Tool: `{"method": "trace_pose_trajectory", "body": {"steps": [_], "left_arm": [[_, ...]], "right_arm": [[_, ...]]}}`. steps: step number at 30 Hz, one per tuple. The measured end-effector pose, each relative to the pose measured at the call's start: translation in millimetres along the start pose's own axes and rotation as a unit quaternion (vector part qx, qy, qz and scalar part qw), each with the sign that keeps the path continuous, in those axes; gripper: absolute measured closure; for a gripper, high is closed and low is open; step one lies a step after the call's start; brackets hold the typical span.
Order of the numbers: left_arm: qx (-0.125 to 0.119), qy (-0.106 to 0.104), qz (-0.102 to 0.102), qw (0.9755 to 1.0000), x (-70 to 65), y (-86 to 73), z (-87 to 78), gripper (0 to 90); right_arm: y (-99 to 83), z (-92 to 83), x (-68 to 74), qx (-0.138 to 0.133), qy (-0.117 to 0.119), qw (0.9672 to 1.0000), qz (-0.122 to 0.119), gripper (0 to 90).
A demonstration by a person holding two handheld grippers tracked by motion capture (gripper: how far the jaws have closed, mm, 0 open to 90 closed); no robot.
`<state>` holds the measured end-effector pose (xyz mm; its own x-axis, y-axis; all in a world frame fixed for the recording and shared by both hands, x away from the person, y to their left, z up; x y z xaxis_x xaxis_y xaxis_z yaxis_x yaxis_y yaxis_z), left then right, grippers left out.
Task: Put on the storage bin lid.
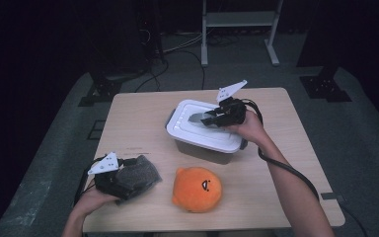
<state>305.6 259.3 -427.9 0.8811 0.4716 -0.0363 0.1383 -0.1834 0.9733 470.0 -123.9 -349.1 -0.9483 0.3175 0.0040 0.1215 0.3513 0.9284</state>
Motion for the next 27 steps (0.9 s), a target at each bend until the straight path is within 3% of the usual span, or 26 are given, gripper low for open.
{"method": "trace_pose_trajectory", "body": {"steps": [17,27], "left_arm": [[0.0,0.0,-0.001,1.0,0.2,-1.0,-0.1,6.1],[0.001,0.001,-0.002,1.0,0.2,-2.0,1.1,6.1]], "right_arm": [[3.8,-4.7,0.6,-0.007,-0.005,0.9999,0.007,65.7],[13.4,-23.9,4.1,-0.024,-0.012,0.9996,0.004,65.7]]}}
Point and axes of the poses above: each handheld gripper's, and its own axes: z roughly forward along the jaws, y roughly out of its top, x roughly to its left, the point moved 1 cm from there along z, roughly forward along the jaws, and after that the axes turned 14 degrees about -x, right-handed, at the moved point
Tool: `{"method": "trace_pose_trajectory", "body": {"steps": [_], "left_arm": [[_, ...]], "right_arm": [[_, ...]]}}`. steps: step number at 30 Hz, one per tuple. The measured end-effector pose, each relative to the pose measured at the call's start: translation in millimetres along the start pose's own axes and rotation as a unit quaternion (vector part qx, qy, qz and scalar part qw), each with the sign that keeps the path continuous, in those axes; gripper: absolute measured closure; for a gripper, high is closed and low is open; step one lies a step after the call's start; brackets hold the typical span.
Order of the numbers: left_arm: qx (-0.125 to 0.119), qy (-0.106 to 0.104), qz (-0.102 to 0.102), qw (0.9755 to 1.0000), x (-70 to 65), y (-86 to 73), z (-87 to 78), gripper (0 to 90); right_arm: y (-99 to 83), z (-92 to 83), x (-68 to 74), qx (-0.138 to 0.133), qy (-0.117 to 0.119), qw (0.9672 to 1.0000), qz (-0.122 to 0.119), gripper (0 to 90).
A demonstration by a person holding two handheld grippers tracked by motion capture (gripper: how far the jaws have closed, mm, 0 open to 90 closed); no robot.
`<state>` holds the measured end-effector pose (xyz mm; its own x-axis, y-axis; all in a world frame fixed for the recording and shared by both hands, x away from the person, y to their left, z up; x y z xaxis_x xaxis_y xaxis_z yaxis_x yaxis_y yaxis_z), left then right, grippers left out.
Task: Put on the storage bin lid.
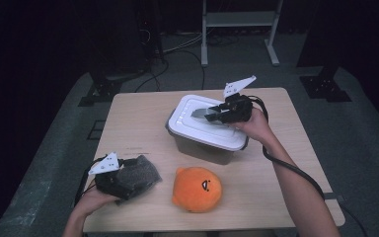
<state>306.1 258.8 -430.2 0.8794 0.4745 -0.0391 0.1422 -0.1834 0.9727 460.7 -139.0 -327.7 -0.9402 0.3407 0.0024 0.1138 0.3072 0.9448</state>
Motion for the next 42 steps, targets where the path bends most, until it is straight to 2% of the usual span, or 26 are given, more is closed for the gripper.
{"method": "trace_pose_trajectory", "body": {"steps": [14,24,42], "left_arm": [[-0.003,0.009,-0.005,0.9999,1.0,-3.1,0.3,6.1],[-0.007,0.012,-0.009,0.9999,2.1,-3.7,0.6,6.1],[-0.009,0.013,-0.015,0.9998,2.1,-5.8,1.6,6.1]], "right_arm": [[4.2,-45.6,5.4,-0.014,-0.014,0.9998,0.002,65.6],[-4.2,-80.9,5.5,-0.023,-0.034,0.9991,0.01,65.6],[-22.4,-132.4,13.1,-0.033,-0.061,0.9974,0.018,65.6]]}}
Point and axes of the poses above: each handheld gripper's, and its own axes: z roughly forward along the jaws, y roughly out of its top, x roughly to its left, the point moved 1 cm from there along z, roughly forward along the jaws, and after that the axes turned 14 degrees about -x, right-handed, at the moved point
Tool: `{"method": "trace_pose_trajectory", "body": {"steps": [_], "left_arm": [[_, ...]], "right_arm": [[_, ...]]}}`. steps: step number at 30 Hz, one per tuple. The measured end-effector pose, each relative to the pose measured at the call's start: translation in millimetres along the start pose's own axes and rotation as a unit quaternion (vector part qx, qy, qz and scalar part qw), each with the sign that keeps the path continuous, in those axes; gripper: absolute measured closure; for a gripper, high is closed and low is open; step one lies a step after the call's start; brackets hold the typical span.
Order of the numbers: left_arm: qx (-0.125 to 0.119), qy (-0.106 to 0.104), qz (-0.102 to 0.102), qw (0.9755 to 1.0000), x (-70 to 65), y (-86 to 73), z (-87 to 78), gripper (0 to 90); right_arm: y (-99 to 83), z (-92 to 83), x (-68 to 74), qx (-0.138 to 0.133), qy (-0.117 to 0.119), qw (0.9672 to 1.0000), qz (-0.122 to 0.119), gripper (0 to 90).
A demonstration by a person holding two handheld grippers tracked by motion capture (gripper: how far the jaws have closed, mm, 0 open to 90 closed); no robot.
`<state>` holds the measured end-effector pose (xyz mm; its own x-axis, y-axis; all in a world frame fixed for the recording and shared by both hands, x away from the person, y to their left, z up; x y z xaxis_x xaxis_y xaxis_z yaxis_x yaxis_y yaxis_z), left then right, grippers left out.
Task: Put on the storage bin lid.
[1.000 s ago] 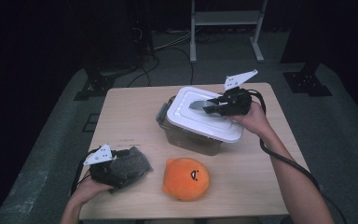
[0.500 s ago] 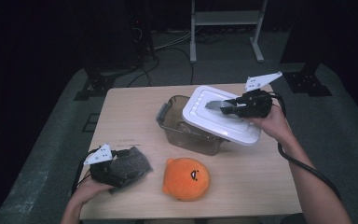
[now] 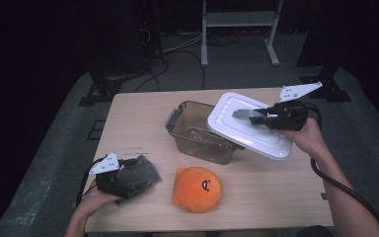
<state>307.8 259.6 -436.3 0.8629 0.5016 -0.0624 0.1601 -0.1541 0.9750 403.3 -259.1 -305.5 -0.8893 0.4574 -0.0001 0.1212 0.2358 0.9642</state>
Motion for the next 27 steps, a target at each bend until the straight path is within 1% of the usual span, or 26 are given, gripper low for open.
{"method": "trace_pose_trajectory", "body": {"steps": [8,16,27], "left_arm": [[0.003,0.0,0.002,1.0,0.5,-0.7,-0.1,6.1],[0.002,0.002,-0.001,1.0,0.8,-1.6,-0.7,6.1],[0.004,0.003,-0.001,1.0,-0.3,-1.7,-0.1,6.1]], "right_arm": [[-8.5,-19.4,0.4,-0.004,-0.013,0.9999,0.003,65.6],[-17.0,-38.7,1.9,-0.006,-0.025,0.9997,0.003,65.6],[-34.9,-70.3,6.8,-0.007,-0.046,0.9988,0.012,65.6]]}}
Point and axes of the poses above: each handheld gripper's, and its own axes: z roughly forward along the jaws, y roughly out of its top, x roughly to its left, the point moved 1 cm from there along z, roughly forward along the jaws, and after that the axes turned 14 degrees about -x, right-handed, at the moved point
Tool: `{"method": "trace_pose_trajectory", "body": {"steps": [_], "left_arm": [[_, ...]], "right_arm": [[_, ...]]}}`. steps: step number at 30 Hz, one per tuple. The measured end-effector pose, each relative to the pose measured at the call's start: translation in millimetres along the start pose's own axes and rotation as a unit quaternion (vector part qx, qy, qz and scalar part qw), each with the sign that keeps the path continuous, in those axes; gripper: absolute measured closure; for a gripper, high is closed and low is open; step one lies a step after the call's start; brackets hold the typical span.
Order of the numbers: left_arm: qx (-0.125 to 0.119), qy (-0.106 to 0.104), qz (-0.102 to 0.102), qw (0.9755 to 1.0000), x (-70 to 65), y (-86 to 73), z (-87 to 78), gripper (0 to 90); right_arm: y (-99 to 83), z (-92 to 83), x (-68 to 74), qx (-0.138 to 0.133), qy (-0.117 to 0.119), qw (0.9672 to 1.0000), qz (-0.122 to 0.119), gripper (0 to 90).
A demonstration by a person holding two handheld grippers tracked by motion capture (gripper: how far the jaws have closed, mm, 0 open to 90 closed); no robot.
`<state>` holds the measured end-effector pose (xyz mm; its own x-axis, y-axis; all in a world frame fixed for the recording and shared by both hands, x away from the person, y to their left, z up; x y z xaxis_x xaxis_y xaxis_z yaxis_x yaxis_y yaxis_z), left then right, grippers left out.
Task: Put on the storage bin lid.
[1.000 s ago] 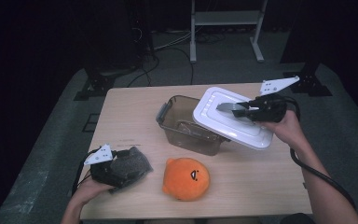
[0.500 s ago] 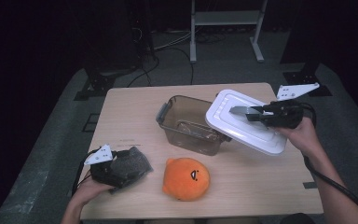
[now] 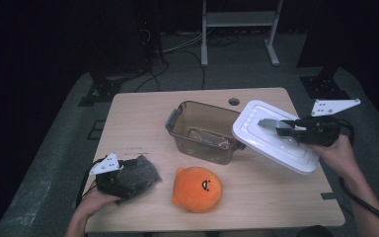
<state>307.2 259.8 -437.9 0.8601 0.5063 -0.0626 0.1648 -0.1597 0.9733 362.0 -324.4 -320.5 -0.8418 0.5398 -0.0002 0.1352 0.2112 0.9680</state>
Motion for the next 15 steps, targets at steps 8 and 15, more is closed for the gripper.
{"method": "trace_pose_trajectory", "body": {"steps": [8,15], "left_arm": [[0.001,0.0,0.001,1.0,-0.5,-0.1,-0.3,6.1],[0.002,0.0,0.001,1.0,-0.6,0.2,-0.2,6.1]], "right_arm": [[-14.5,-17.9,2.1,0.002,-0.01,0.9999,0.006,65.6],[-31.4,-30.4,3.1,0.004,-0.016,0.9997,0.019,65.5]]}}
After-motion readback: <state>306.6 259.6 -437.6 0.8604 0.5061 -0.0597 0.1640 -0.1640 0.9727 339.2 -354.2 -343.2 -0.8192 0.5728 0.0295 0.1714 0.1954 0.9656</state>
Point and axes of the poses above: each handheld gripper's, and its own axes: z roughly forward along the jaws, y roughly out of its top, x roughly to its left, the point moved 1 cm from there along z, roughly forward along the jaws, and after that the axes turned 14 degrees about -x, right-handed, at the moved point
